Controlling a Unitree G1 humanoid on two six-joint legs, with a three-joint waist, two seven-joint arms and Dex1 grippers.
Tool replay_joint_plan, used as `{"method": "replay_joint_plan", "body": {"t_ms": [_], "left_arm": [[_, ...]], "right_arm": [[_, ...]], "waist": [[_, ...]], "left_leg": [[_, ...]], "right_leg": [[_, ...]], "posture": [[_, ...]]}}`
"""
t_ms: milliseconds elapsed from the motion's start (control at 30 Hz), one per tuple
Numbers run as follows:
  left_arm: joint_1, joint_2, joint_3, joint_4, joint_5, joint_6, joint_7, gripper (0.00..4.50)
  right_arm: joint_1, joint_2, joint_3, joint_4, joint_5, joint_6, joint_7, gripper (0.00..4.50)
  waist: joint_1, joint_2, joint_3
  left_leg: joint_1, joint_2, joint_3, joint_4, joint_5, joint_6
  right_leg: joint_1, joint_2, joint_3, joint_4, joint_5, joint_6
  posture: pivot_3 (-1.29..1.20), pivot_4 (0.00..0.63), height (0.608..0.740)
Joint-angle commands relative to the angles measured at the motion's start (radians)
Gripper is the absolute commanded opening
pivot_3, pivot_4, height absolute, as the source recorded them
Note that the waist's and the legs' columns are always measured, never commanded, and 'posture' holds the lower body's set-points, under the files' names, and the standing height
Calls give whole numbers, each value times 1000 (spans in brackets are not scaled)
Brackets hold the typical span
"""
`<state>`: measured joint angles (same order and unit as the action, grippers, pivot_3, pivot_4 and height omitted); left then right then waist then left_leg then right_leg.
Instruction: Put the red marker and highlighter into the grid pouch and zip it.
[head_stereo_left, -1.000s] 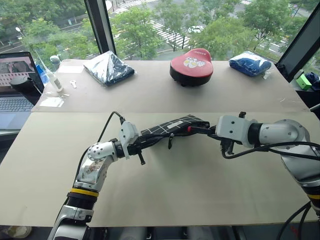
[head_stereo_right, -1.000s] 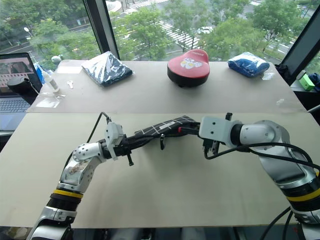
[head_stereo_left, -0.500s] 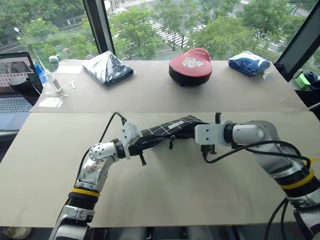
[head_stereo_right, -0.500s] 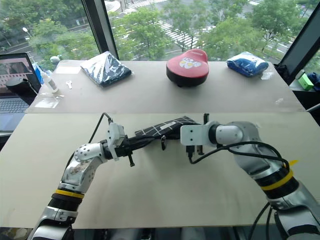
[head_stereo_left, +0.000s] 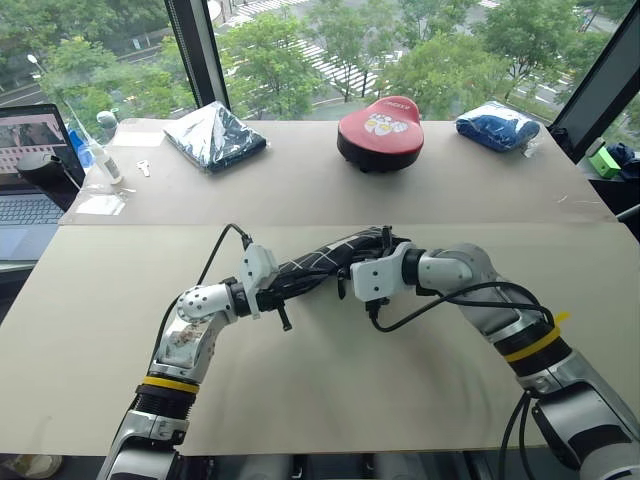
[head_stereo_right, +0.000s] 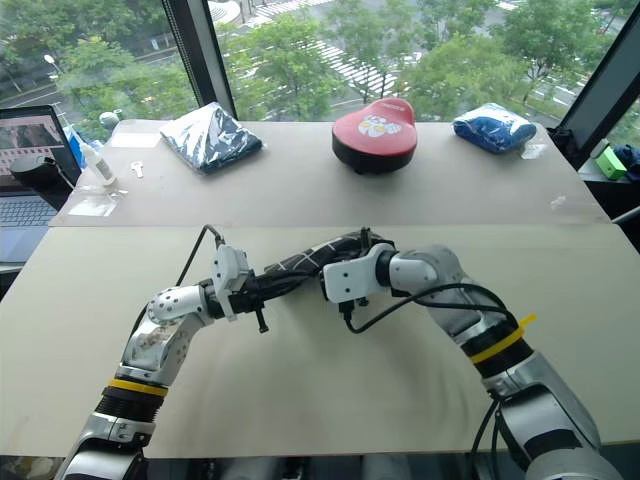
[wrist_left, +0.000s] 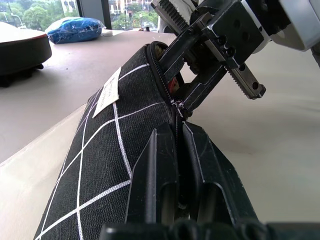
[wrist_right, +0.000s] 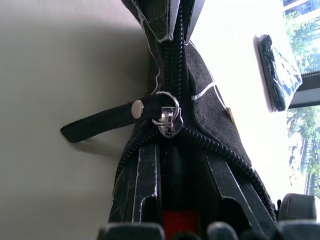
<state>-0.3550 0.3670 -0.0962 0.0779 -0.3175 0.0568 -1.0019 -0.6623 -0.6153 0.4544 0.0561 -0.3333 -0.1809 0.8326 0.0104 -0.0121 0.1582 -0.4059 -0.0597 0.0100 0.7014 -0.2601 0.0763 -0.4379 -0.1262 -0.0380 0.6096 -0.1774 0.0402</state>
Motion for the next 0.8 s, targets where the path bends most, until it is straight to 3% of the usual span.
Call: {"method": "replay_joint_plan", "body": {"t_ms": [33, 267, 533, 633, 800], "left_arm": [[-4, -5, 7, -39, -14, -19, 5, 0], [-2, -6, 6, -40, -13, -19, 12, 0], [-12, -10, 6, -26, -12, -22, 10, 0], [-14, -9, 8, -22, -13, -23, 8, 0], [-13, -13, 4, -26, -10, -21, 13, 0]], "right_arm": [[-42, -15, -74, 15, 37, 21, 16, 2424], [-52, -99, -276, 8, 248, 139, 109, 2424], [193, -261, -566, -261, 818, 817, 352, 2424], [282, -266, -599, -357, 922, 954, 323, 2424], [389, -68, -445, -473, 895, 1084, 56, 2424]], "waist": [[0, 0, 0], [1, 0, 0], [9, 0, 0], [6, 0, 0], [2, -1, -1]], "left_leg": [[0, 0, 0, 0, 0, 0], [0, 0, 0, 0, 0, 0], [-1, 1, -1, -1, -5, 9], [0, 2, -1, -1, -6, 10], [1, 4, -2, -2, -6, 9]], "right_leg": [[0, 0, 0, 0, 0, 0], [0, 0, 0, 0, 0, 0], [1, -2, 0, -2, 0, 0], [1, -4, 1, -2, 0, 0], [1, -3, 0, -1, 0, -1]], "posture": [[0, 150, 740], [0, 150, 740], [0, 150, 740], [0, 150, 740], [0, 150, 740]]}}
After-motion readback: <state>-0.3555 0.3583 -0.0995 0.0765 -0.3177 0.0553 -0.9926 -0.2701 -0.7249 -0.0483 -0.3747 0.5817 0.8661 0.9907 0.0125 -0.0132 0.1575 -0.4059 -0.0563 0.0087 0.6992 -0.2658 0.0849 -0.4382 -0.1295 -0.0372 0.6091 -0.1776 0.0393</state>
